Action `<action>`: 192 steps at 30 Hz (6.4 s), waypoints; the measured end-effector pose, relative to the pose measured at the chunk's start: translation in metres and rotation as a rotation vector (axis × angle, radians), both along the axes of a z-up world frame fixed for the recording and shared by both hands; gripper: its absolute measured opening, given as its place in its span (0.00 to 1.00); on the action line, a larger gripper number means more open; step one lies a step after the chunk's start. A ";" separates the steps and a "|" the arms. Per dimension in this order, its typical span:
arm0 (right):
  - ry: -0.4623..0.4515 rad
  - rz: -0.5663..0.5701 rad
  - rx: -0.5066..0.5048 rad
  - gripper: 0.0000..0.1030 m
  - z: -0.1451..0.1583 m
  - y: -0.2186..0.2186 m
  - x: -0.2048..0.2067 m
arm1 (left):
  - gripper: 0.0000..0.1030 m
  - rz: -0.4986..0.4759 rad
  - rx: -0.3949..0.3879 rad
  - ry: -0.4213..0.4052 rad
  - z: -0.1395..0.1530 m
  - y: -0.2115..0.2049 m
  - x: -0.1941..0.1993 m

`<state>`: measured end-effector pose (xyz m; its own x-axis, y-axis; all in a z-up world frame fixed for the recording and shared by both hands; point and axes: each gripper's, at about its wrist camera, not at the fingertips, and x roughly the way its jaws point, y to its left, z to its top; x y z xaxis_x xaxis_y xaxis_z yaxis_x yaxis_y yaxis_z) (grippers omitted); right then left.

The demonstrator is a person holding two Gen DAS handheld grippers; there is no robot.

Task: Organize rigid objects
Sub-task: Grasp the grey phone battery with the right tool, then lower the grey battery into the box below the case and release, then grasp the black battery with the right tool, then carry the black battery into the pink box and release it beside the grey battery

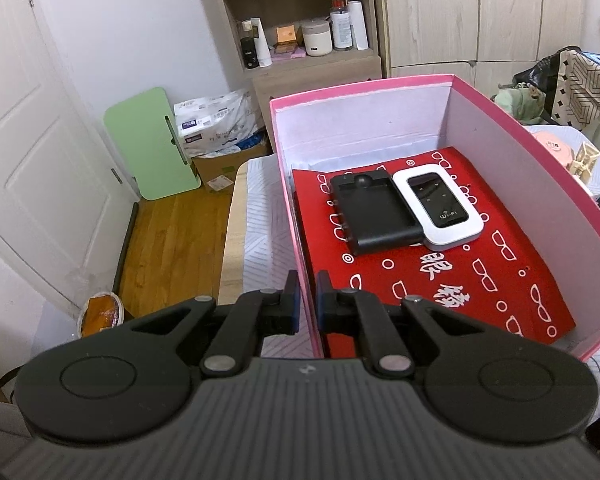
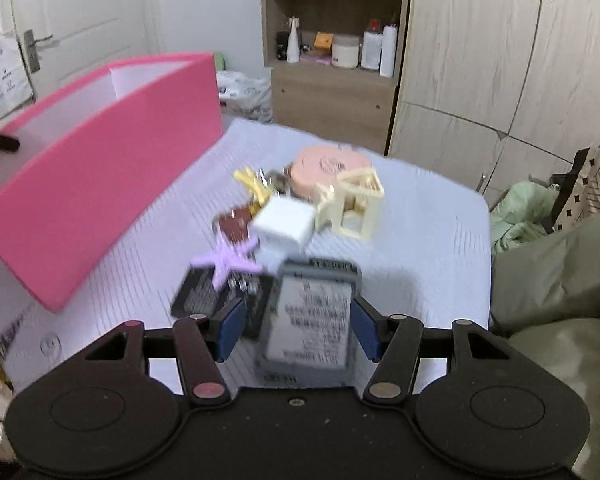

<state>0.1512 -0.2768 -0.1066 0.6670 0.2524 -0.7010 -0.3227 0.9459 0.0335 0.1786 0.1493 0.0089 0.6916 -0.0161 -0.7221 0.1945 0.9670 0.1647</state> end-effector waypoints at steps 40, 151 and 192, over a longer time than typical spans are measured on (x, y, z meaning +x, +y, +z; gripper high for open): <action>-0.033 -0.020 0.155 0.64 0.006 -0.022 -0.007 | 0.07 0.024 -0.004 0.021 0.001 -0.003 0.005; 0.071 -0.066 0.124 0.67 -0.012 0.042 -0.012 | 0.10 -0.016 -0.182 0.177 0.013 0.023 0.023; -0.117 0.674 -0.032 0.67 0.130 0.156 0.033 | 0.10 -0.017 -0.218 0.171 0.014 0.024 0.021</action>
<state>0.1840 -0.1208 0.0235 0.4435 0.6191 -0.6480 -0.8410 0.5375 -0.0621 0.1991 0.1737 0.0225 0.5583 -0.1941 -0.8066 0.2178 0.9724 -0.0832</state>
